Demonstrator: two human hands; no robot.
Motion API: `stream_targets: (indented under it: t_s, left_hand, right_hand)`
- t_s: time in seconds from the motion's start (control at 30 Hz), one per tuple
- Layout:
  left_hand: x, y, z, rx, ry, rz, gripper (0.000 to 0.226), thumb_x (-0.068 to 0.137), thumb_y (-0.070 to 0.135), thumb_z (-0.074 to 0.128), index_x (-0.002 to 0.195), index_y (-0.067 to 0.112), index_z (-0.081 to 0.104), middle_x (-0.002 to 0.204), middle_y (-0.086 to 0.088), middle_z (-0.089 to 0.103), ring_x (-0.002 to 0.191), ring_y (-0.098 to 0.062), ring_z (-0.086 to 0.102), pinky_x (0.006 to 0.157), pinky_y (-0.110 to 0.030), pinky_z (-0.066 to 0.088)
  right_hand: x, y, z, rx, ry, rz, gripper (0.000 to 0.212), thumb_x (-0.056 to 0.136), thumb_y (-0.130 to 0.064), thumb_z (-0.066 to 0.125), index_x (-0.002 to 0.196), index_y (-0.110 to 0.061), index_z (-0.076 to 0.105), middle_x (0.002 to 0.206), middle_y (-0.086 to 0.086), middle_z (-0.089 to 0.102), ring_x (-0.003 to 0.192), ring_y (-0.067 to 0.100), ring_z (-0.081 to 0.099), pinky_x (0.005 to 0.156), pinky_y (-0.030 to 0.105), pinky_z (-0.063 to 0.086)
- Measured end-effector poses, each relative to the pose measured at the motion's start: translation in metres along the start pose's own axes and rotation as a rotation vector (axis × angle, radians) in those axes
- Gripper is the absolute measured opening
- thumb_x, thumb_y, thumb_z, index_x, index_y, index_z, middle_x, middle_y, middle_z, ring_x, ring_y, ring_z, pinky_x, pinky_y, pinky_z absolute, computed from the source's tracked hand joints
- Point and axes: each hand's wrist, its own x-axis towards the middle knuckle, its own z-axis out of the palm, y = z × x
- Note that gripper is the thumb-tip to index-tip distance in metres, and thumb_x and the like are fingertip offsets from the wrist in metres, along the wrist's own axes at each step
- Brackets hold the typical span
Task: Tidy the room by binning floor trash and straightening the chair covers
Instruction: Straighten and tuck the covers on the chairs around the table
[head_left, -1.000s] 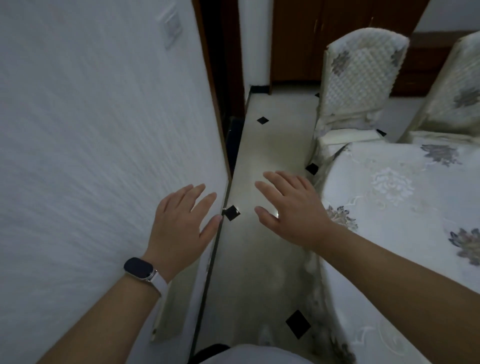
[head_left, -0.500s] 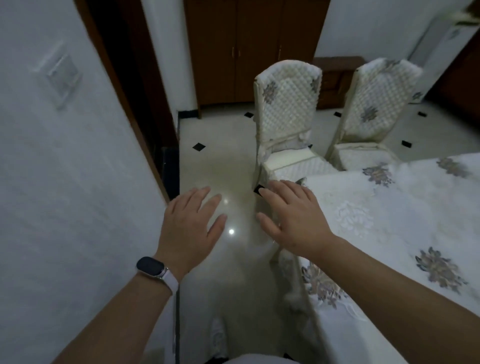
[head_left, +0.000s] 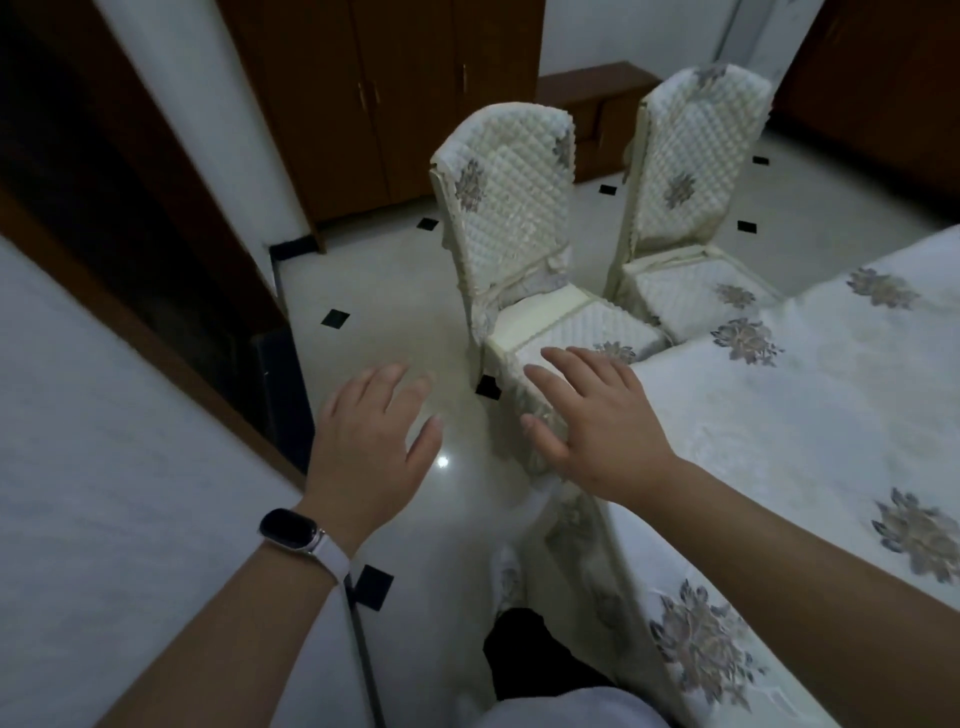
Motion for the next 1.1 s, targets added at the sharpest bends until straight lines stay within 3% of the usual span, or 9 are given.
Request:
stream_targets:
  t_s: [0.53, 0.9, 1.1]
  left_hand:
    - [0.23, -0.108, 0.078, 0.092, -0.185, 0.002, 0.045, 0.095, 0.042, 0.048, 0.127, 0.014, 0.062, 0.136, -0.011, 0.057, 0.126, -0.031, 0.051, 0.101, -0.049, 0.041]
    - [0.326, -0.21, 0.121, 0.045, -0.137, 0.017, 0.047, 0.093, 0.042, 0.047, 0.128, 0.014, 0.063, 0.135, -0.012, 0.058, 0.127, -0.032, 0.052, 0.103, -0.051, 0.04]
    - [0.386, -0.302, 0.156, -0.016, -0.129, 0.064, 0.047, 0.094, 0.043, 0.047, 0.129, 0.016, 0.063, 0.137, -0.01, 0.057, 0.127, -0.032, 0.05, 0.103, -0.047, 0.034]
  right_hand:
    - [0.26, 0.098, 0.089, 0.067, -0.048, -0.076, 0.051, 0.091, -0.051, 0.045, 0.127, -0.017, 0.061, 0.135, 0.009, 0.058, 0.125, 0.031, 0.05, 0.1, 0.045, 0.038]
    - [0.392, 0.103, 0.133, 0.021, -0.074, -0.093, 0.053, 0.092, -0.052, 0.042, 0.129, -0.018, 0.06, 0.136, 0.009, 0.057, 0.126, 0.033, 0.05, 0.102, 0.047, 0.038]
    - [0.481, 0.08, 0.172, -0.052, -0.082, -0.03, 0.052, 0.093, -0.052, 0.043, 0.129, -0.019, 0.059, 0.135, 0.007, 0.057, 0.126, 0.031, 0.05, 0.101, 0.045, 0.037]
